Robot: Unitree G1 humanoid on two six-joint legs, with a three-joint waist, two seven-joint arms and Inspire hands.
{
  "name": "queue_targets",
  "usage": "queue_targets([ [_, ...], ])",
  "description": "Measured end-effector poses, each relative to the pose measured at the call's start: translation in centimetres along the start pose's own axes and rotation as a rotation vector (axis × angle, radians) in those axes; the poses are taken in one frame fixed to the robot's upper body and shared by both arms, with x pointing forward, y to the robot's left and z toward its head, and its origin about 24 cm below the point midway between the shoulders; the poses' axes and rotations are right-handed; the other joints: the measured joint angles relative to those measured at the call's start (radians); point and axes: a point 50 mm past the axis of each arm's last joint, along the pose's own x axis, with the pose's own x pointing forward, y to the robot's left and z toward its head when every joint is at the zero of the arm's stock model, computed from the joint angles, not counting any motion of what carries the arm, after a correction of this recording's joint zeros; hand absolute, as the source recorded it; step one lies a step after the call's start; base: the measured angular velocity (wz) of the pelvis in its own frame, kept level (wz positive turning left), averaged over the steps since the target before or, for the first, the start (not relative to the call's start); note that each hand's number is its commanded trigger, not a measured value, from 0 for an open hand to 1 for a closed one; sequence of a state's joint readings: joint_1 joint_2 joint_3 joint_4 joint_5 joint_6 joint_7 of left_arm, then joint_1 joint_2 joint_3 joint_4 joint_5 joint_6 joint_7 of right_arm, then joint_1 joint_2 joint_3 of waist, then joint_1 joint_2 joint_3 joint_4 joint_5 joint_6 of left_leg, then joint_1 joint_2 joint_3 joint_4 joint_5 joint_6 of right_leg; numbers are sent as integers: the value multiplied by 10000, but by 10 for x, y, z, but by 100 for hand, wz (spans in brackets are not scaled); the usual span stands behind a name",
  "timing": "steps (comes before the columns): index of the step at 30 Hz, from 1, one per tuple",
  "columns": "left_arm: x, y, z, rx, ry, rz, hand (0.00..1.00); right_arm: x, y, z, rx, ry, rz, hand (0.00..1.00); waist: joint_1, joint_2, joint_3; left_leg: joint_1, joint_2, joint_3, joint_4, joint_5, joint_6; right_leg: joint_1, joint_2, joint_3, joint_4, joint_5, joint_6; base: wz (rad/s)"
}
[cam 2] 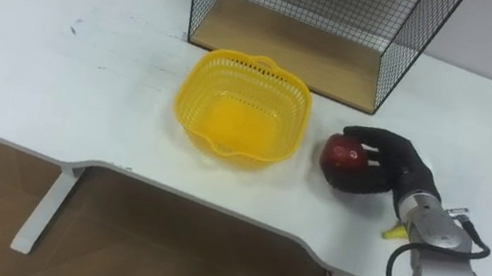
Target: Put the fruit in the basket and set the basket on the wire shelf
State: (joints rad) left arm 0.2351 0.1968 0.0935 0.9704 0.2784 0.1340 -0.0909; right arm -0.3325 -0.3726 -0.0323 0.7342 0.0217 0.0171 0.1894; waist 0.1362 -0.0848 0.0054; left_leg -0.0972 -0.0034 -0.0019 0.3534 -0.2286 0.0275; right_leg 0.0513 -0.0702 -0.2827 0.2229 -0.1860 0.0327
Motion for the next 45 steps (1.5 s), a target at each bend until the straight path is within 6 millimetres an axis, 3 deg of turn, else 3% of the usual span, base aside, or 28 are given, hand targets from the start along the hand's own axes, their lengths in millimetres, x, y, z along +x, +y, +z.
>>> queue_targets([
  [3,0,0,1,-9,4,4,0,0,0,-1,370,13,-238,100,-4,103,-51,51,1,34,51,-2,4,7,1,50,27,4,-6,0],
  [9,0,3,3,-51,-173,296,0,-1,2,9,440,-381,-874,100,-201,387,-47,12,55,239,67,-2,8,-125,-11,204,177,-13,-26,-7],
  [15,0,6,7,-86,-289,508,0,-9,2,37,341,-1758,-1376,100,-466,336,-60,30,82,432,-14,-1,11,-187,0,379,137,-19,-28,-9],
  [23,1,9,25,-186,-972,981,0,-18,2,68,215,-3211,-1838,100,-522,346,-65,63,84,433,-160,2,7,-258,3,380,147,-20,-27,0],
  [29,1,6,21,-189,-929,957,0,-32,4,101,121,-4733,-1809,100,-520,384,-47,99,80,452,-230,1,7,-227,0,372,153,-20,-27,0],
  [39,0,0,17,-140,-937,733,0,-39,9,115,-115,-5419,-1476,100,-459,443,-8,101,95,523,-275,14,-7,-324,8,451,147,-19,-28,-2],
  [45,0,1,19,-70,-1040,709,0,-41,21,122,-1004,-5697,-1075,100,-413,261,-30,111,106,502,-336,17,-12,-319,9,332,132,-19,-28,0],
])
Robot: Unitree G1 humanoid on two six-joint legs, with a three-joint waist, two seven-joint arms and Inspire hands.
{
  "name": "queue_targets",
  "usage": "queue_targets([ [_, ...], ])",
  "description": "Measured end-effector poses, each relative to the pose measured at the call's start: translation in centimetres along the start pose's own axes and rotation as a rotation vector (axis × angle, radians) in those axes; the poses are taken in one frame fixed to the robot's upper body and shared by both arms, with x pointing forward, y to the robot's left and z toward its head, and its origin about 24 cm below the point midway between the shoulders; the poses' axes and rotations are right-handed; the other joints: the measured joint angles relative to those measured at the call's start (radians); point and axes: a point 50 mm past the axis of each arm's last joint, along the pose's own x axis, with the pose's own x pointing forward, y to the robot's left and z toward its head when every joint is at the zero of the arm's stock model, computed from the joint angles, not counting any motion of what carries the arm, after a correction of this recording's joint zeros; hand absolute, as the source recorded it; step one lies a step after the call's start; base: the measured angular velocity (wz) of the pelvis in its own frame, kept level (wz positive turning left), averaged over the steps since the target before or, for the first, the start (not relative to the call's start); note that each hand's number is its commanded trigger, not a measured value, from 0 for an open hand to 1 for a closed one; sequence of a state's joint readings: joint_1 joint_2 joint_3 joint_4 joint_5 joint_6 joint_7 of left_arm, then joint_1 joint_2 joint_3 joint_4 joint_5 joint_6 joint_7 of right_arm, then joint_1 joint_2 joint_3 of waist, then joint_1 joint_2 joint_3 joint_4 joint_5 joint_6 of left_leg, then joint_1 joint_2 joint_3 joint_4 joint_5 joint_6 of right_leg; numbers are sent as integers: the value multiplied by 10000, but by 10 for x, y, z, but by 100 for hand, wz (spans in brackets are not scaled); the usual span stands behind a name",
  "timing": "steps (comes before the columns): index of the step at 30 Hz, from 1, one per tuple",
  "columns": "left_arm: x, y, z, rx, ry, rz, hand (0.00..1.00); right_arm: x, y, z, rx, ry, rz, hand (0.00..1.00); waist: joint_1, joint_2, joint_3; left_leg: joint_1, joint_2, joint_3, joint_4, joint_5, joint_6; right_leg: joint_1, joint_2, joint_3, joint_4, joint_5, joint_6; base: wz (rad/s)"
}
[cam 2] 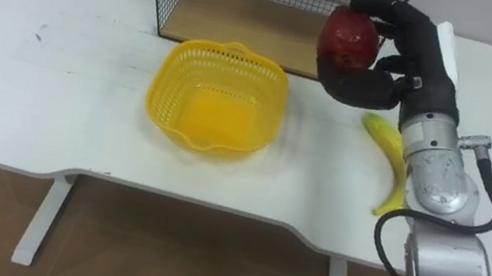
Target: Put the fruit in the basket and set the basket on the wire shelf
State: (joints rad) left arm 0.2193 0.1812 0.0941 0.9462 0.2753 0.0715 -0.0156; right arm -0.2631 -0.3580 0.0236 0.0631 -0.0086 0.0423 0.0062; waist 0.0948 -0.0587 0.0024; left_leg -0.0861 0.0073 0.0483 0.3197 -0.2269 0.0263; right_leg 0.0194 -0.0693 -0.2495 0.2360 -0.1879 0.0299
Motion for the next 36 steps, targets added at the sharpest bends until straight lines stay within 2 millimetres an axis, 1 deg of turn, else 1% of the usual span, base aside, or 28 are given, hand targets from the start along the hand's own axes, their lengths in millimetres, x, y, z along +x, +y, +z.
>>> queue_targets([
  [3,0,0,2,3,-37,10,0,0,7,0,-40,1,360,100,114,-52,33,-11,-2,0,3,-1,0,-5,-1,-2,-15,1,0,0],
  [5,1,1,5,-10,-130,21,0,0,9,0,-66,2,568,100,218,-63,39,-57,-2,-19,14,-2,0,-14,-2,-13,-12,0,0,2],
  [11,2,-2,11,126,-259,-124,0,0,19,0,-698,9,1109,100,466,-19,67,-123,-21,-87,74,-4,0,-19,-5,-15,-2,0,0,2],
  [15,3,-2,14,120,-351,-190,0,-1,29,0,-663,-5,1678,100,508,-17,67,-141,-32,-110,96,-4,0,-11,-7,-24,7,0,0,0],
  [18,3,-3,15,179,-379,-265,0,-1,33,0,-557,-14,1869,100,510,-16,68,-139,-36,-111,100,-3,1,-6,-9,-20,8,0,0,0],
  [20,3,-5,15,248,-401,-343,0,-1,35,1,-549,-14,2024,100,529,5,83,-135,-36,-102,90,-3,1,-4,-11,-2,12,0,1,0],
  [23,3,-5,16,241,-454,-353,0,-2,41,0,-718,-18,2296,100,507,27,97,-138,-35,-100,84,-3,1,-5,-11,2,12,0,1,0],
  [28,3,-5,17,254,-519,-427,0,-3,45,-1,-882,30,2559,100,524,30,102,-142,-37,-110,75,-3,1,0,-11,-5,12,0,1,0],
  [30,3,-5,16,263,-495,-433,0,-3,49,-4,-898,160,2772,100,534,30,102,-141,-35,-110,78,-3,1,2,-10,-9,12,0,1,0],
  [33,3,-6,14,286,-418,-529,0,-6,59,-11,-1236,454,3475,100,555,38,109,-159,-31,-110,85,-3,1,-16,-11,-22,11,-2,3,0],
  [36,2,-5,15,283,-452,-548,0,-6,61,-12,-1425,579,3738,100,604,35,109,-175,-33,-123,86,-3,1,-27,-11,-25,14,-4,7,0],
])
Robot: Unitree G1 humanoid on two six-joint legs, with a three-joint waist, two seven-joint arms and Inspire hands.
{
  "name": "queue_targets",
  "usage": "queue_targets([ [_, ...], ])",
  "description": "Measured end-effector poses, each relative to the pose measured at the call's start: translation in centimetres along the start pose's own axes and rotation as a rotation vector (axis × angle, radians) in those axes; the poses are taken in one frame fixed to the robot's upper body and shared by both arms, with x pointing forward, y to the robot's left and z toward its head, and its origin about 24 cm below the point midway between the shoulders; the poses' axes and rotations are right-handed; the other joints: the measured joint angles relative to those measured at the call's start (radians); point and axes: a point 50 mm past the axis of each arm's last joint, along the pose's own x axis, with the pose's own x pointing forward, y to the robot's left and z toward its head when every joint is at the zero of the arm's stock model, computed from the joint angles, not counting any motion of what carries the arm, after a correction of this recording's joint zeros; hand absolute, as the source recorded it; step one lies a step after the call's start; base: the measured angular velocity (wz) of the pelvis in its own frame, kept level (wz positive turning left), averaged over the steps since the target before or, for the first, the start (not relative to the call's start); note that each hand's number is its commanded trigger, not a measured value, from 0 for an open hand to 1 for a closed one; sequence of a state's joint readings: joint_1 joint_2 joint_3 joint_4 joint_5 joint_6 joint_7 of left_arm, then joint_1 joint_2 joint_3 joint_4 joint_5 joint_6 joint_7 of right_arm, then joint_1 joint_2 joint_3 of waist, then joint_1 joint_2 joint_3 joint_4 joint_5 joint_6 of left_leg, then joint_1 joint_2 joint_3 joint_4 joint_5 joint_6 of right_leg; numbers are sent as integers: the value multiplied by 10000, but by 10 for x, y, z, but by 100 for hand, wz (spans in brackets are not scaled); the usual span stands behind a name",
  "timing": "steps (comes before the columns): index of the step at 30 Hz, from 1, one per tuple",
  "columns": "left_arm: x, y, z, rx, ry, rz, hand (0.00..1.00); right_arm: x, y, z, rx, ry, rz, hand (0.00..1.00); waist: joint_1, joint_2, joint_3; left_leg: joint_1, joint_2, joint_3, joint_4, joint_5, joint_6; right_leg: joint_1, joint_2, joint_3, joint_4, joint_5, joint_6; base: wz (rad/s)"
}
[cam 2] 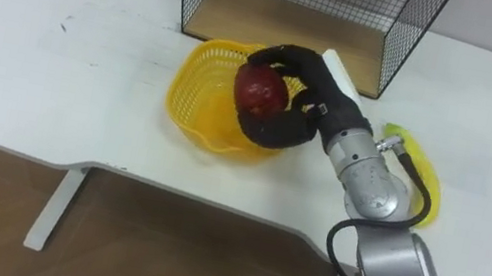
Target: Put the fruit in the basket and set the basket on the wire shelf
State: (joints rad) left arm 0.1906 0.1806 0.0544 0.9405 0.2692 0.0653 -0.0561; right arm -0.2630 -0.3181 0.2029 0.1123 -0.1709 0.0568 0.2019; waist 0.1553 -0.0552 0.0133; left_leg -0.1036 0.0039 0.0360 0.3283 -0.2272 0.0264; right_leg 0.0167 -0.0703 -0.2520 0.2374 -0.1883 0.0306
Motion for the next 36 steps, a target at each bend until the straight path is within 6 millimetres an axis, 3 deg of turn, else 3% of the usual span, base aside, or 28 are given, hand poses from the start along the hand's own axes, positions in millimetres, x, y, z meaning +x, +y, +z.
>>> queue_targets([
  [7,0,1,5,53,-202,-6,0,0,2,-11,-399,620,155,100,189,-50,-29,-164,-16,-104,66,0,0,-99,-8,-102,3,0,1,4],
  [8,0,1,5,55,-199,-11,0,0,2,-12,-560,653,146,38,203,-50,-30,-201,-16,-112,78,0,0,-132,-8,-105,7,0,1,3],
  [9,0,1,5,49,-199,-37,0,0,2,-12,-605,668,137,0,195,-51,-30,-223,-19,-131,88,0,0,-138,-8,-107,7,0,0,4],
  [36,0,1,8,-22,-311,-80,0,-1,-2,-22,-509,1094,-126,0,155,-34,-18,-286,-47,-236,144,0,1,-130,-29,-213,36,-7,12,1],
])
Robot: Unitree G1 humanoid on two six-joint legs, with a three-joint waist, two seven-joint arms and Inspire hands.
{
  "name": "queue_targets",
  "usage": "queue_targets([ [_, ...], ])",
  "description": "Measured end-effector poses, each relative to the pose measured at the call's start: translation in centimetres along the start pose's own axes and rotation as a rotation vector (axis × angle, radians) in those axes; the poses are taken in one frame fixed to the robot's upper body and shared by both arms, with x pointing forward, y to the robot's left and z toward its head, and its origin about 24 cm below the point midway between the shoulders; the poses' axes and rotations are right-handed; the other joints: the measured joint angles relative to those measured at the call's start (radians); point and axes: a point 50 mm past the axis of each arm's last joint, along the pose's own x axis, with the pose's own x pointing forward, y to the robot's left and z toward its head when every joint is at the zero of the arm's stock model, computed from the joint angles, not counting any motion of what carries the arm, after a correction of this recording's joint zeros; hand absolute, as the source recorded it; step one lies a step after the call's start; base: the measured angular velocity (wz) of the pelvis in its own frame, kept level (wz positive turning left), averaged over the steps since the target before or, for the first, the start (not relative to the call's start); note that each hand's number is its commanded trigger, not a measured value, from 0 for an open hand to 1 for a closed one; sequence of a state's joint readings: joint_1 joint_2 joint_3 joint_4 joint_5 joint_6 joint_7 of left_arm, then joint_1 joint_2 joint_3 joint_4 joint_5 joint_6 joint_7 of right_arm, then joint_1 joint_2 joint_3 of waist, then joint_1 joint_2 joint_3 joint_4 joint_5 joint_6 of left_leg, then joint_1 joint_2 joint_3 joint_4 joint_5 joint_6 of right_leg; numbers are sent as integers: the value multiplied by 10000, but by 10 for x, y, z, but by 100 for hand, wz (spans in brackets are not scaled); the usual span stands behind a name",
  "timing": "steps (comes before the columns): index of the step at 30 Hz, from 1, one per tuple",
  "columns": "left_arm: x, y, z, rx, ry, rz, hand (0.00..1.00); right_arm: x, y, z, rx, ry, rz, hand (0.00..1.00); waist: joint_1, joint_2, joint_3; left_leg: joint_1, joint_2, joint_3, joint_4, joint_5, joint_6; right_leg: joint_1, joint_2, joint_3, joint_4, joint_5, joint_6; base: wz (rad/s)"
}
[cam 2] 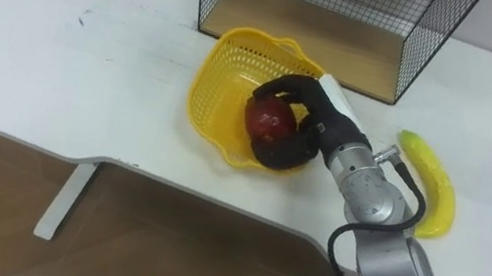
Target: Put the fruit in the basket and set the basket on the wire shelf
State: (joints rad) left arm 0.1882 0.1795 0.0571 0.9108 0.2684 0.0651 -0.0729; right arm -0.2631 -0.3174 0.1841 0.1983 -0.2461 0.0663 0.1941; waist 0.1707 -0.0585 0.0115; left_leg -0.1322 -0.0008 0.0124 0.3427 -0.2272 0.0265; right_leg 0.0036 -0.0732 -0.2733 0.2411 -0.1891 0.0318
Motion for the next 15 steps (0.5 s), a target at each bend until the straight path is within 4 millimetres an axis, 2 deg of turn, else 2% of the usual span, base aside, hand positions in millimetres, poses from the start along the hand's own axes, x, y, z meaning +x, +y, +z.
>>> queue_targets([
  [15,0,0,0,-17,2,-16,0,-1,-7,-1,83,43,-302,0,-17,-11,-2,29,-42,0,-57,12,20,1,-32,16,1,-7,11,0],
])
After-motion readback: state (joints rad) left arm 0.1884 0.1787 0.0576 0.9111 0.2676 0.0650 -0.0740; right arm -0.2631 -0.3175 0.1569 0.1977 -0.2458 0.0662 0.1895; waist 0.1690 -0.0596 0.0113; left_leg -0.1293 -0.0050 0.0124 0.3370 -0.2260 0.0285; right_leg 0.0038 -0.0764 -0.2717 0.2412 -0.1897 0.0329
